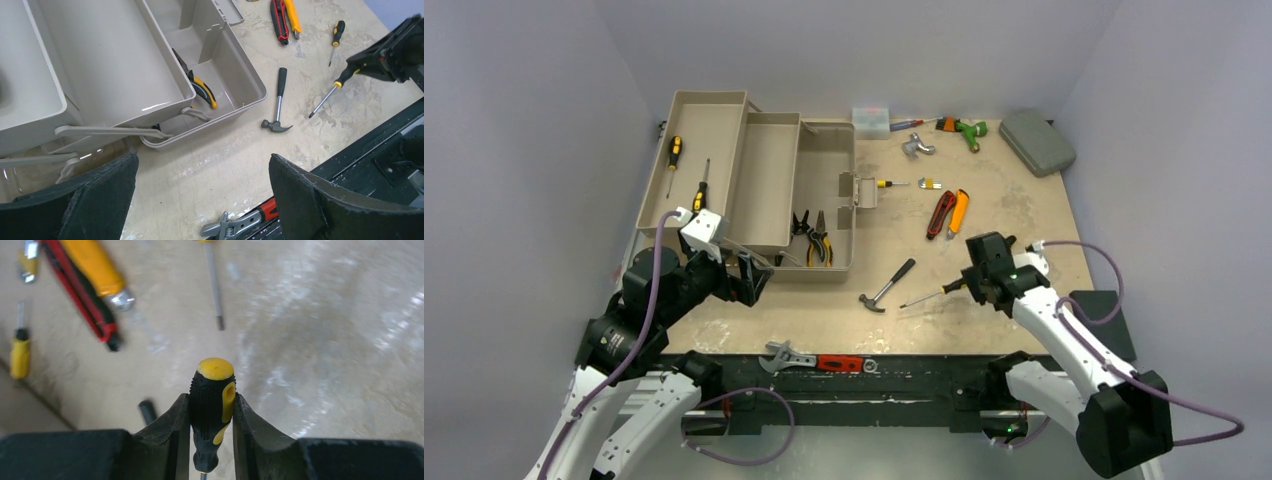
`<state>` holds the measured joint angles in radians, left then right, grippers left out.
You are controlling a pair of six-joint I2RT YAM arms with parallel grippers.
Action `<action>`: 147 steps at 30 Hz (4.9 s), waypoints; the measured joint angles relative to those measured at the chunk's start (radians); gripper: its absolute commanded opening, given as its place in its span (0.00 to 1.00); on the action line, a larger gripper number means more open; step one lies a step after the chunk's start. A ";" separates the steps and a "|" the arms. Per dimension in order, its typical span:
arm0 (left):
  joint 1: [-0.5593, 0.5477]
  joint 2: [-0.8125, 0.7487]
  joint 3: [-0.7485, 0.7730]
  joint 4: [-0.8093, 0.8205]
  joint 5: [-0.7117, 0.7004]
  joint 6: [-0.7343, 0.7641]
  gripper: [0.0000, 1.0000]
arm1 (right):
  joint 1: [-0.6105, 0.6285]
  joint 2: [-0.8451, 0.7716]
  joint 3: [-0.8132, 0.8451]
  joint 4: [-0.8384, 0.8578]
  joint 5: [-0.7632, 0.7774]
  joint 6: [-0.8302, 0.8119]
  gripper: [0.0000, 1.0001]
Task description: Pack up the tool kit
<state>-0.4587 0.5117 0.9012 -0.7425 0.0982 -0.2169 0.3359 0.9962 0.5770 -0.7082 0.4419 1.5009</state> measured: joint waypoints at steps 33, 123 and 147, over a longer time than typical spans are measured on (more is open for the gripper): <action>0.000 0.036 0.000 -0.006 0.003 -0.005 1.00 | 0.240 0.547 0.692 0.891 -0.857 -0.701 0.00; -0.624 1.516 0.628 0.091 -0.225 -0.060 0.66 | 0.232 -0.748 -0.337 0.431 0.414 -0.767 0.93; -0.578 1.534 0.587 0.070 -0.209 -0.113 0.00 | 0.232 -0.750 -0.357 0.430 0.443 -0.729 0.89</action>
<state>-1.0370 2.0453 1.4879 -0.6724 -0.1108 -0.3302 0.5682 0.2459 0.2199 -0.2787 0.8852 0.7719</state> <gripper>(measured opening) 0.047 0.897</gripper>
